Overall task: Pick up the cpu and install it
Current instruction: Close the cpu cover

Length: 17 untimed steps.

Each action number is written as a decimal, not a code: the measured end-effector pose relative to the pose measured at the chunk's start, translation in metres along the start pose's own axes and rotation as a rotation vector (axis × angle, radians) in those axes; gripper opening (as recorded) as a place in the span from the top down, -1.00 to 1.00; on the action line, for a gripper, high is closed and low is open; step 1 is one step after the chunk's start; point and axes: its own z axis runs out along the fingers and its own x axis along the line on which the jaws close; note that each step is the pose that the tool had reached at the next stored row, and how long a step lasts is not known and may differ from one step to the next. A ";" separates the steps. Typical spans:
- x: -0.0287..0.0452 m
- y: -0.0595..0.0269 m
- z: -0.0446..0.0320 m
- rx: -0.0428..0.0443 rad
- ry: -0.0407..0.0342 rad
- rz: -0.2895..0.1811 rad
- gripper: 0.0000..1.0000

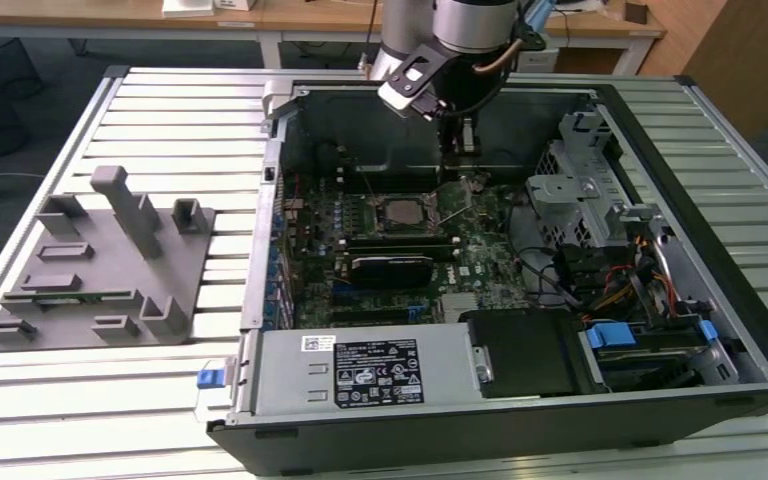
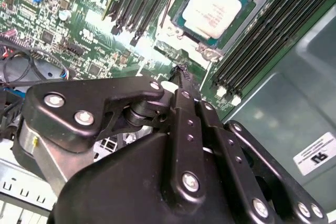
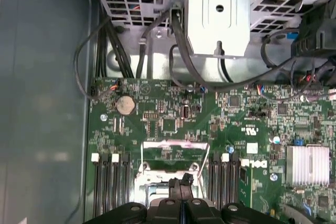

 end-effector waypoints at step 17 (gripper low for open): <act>0.0013 0.0373 0.0021 0.0022 0.0001 0.000 0.79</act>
